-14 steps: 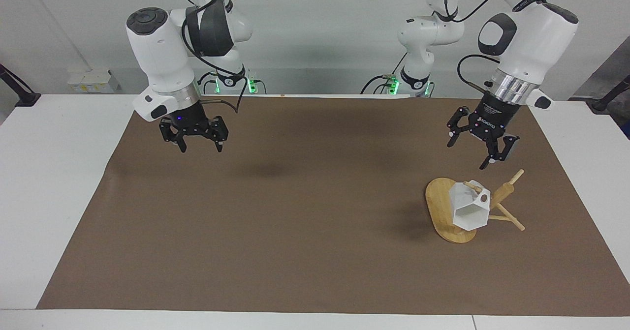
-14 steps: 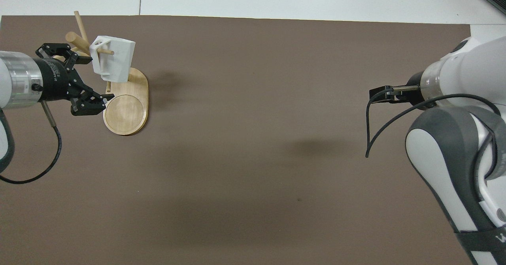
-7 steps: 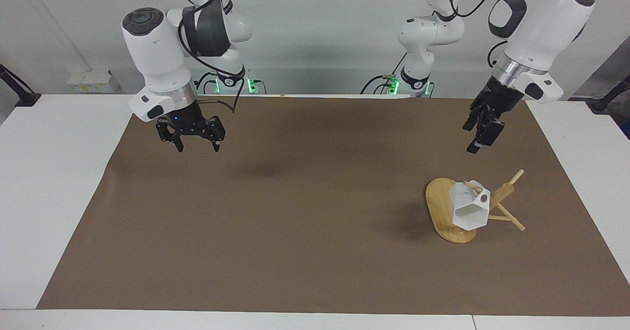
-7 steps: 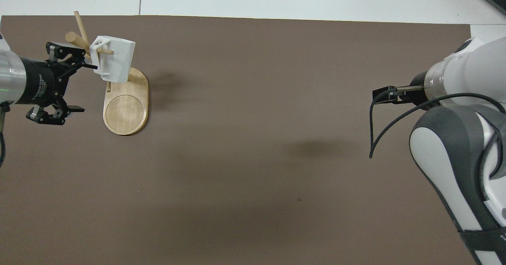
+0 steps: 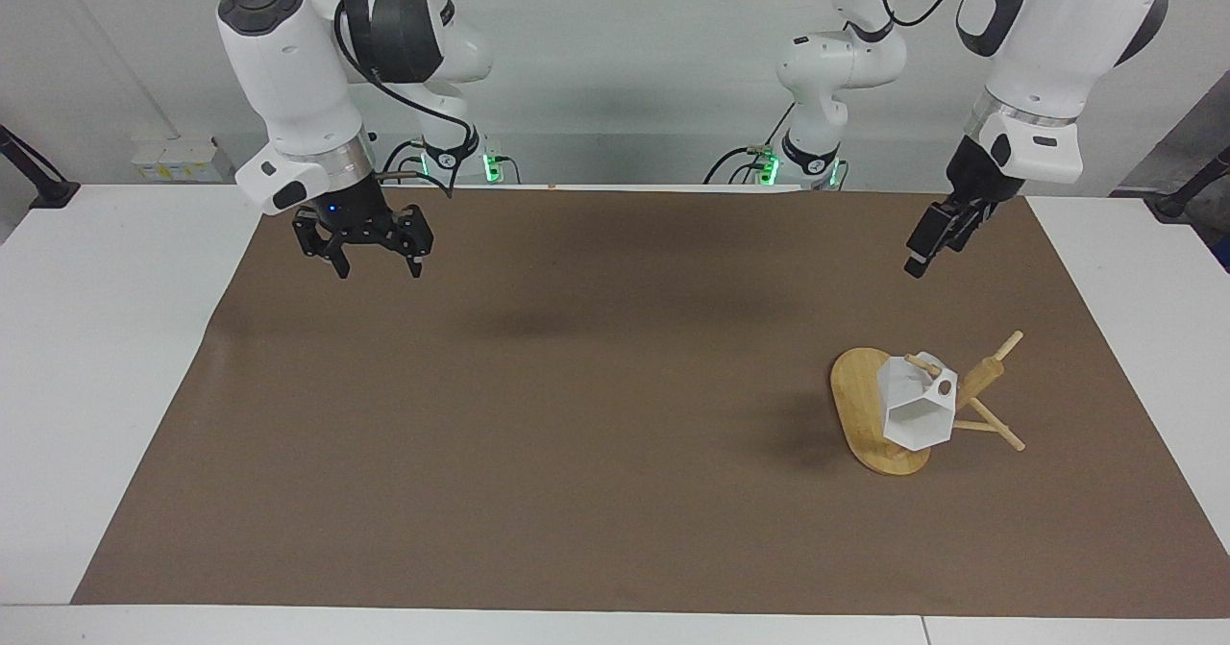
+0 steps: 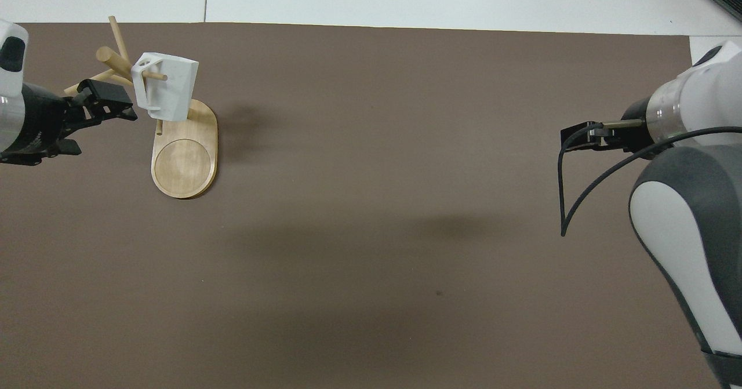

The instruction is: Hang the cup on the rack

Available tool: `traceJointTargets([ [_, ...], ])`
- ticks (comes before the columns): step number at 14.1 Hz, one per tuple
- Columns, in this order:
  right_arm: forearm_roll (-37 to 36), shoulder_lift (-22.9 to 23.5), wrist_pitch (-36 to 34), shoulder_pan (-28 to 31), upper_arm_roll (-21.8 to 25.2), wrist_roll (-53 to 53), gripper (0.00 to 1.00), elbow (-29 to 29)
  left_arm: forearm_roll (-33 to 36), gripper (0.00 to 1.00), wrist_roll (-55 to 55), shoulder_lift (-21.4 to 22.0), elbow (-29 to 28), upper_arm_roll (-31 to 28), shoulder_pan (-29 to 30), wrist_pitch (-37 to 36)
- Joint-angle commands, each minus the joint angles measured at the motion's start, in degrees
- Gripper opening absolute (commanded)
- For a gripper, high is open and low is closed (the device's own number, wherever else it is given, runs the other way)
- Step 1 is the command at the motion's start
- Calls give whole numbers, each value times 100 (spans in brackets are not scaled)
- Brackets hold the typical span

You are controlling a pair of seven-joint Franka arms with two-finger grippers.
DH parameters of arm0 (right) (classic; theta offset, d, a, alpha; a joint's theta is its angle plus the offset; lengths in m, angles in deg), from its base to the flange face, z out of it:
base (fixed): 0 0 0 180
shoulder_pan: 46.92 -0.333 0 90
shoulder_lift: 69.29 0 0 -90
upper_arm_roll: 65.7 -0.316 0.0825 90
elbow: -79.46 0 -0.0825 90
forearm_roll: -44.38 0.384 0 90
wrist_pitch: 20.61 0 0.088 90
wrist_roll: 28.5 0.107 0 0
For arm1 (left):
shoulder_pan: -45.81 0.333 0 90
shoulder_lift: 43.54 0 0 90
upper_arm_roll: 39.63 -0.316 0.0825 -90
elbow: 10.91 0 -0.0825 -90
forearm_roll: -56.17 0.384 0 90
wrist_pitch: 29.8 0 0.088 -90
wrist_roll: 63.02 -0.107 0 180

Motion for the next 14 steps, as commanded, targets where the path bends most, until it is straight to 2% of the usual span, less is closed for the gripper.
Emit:
traceJointTargets([
  [1, -22, 0, -344, 113, -29, -99, 100, -268, 243, 100, -1427, -260, 743, 14, 13, -722],
  [4, 4, 0, -678, 183, -38, -99, 100, -505, 225, 100, -2581, -437, 1316, 14, 22, -1452],
  [9, 13, -18, -1074, 183, -20, -90, 100, -752, 234, 100, -3401, -630, 1914, 5, 48, -2173],
  [11, 13, -79, -1083, 201, -29, -99, 100, -743, 216, 100, -3410, -473, 1863, 5, 39, -2184],
  [14, 21, -115, -1048, 262, -29, -116, 100, -673, 216, 100, -3427, -78, 1293, -13, 66, -2167],
])
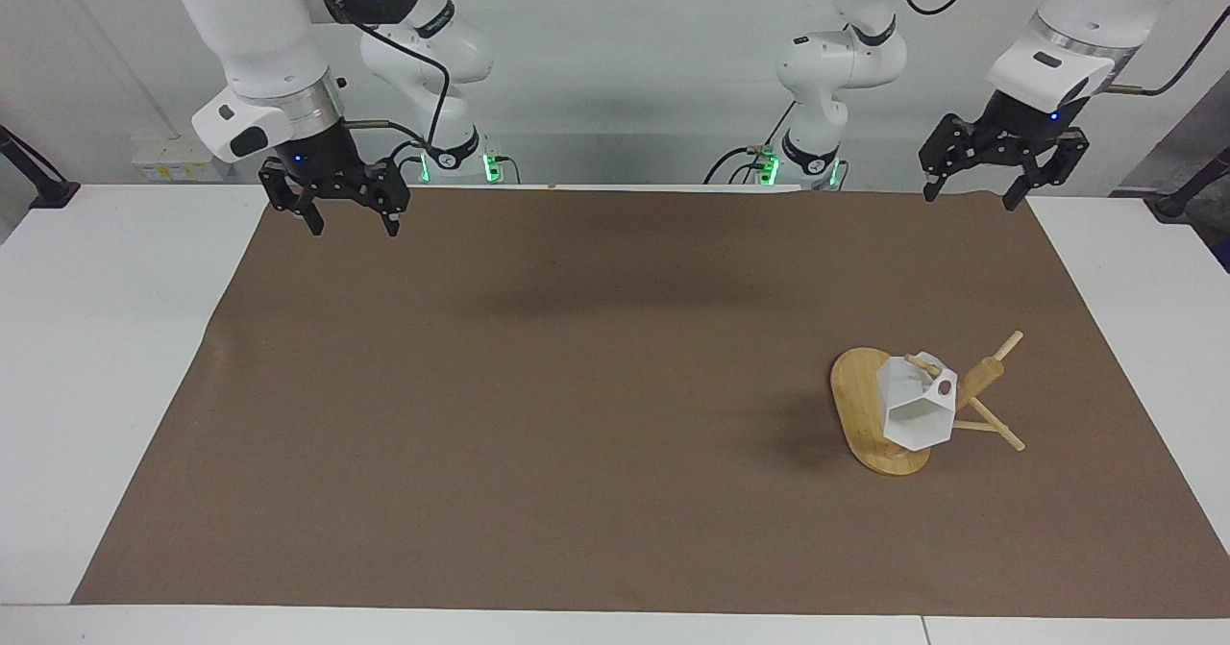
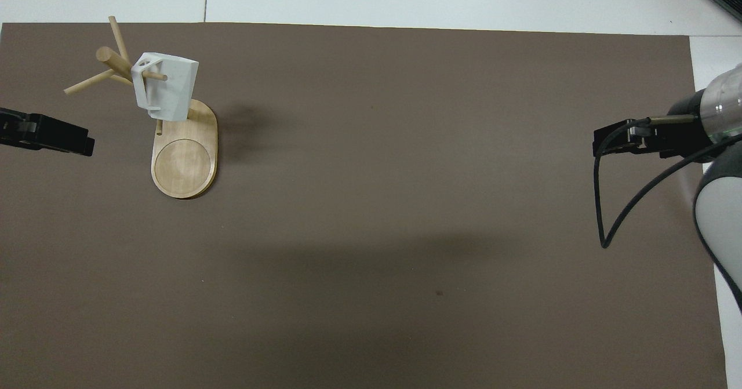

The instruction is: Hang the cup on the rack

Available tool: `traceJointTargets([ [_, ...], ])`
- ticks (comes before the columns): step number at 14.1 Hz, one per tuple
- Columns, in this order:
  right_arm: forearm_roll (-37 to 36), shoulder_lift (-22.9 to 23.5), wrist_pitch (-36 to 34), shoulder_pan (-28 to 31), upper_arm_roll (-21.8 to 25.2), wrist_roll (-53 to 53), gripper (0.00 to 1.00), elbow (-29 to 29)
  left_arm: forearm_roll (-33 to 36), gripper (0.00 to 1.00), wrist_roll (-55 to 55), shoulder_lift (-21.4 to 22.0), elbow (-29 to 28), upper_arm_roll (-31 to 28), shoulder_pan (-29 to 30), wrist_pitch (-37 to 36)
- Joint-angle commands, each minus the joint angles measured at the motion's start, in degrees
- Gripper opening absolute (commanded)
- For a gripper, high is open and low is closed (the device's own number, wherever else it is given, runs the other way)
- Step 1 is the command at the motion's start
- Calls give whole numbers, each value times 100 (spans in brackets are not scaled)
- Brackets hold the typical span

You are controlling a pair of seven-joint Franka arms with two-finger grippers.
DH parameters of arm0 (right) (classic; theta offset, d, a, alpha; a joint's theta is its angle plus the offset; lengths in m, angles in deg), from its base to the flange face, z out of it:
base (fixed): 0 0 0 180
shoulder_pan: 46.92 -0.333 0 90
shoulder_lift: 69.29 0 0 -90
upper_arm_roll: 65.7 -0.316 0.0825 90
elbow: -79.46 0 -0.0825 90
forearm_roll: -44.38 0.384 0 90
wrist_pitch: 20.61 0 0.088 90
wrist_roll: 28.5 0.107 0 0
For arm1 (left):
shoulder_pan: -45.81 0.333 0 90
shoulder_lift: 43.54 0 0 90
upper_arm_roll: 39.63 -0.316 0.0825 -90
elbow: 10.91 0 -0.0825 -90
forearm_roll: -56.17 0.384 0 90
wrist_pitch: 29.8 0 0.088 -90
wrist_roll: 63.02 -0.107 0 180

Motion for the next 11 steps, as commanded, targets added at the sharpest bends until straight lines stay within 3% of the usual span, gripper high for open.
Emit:
traceJointTargets([
  [1, 30, -69, -37, 170, -32, -125, 100, 42, 109, 100, -115, 290, -373, 1, 58, -52],
  [11, 39, -78, -54, 223, -32, -116, 100, 69, 101, 100, -88, 299, -400, -25, 67, -157],
])
